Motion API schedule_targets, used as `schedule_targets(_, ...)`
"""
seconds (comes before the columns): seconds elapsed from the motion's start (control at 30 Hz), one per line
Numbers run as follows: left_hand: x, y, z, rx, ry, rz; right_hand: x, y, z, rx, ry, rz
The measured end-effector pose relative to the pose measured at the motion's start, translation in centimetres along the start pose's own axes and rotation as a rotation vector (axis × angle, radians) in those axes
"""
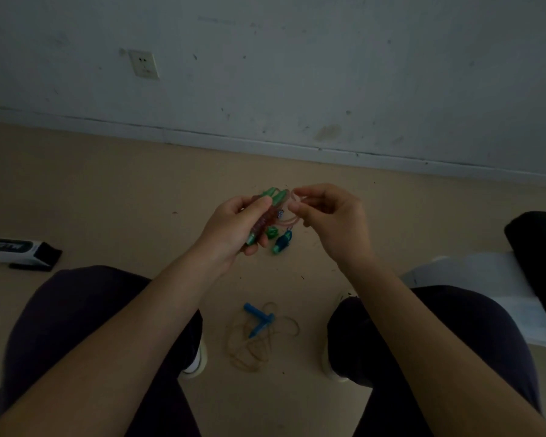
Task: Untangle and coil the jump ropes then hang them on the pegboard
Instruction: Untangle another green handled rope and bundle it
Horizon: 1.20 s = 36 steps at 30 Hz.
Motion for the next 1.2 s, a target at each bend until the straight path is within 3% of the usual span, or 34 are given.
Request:
schedule_targets(0.33,-0.11,-0.08,-0.12,-0.045,0.098,-0.070,0.15,-0.11,0.04,0.046,-0.048,-0.046)
schedule_targets(0.73,0.03,-0.16,0.02,-0.009,0.072,-0.085,0.13,-0.48,-0.14,0.060,-0.007,-0.054)
schedule_targets(1.2,-0.52,-0.48,-0.16,0.211,0.042,-0.206,-0.13,0.08,-0.09,0.077,0.070,-0.004)
Point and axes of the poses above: each hand's wrist, its own x-axis towards the middle knuckle, its own z-axis out of the back of the hand, y = z × x, the point moved 3 cm from there along x, towards the middle knuckle, and after that the axes turned 13 degrees about -y, right-handed, at the moved point
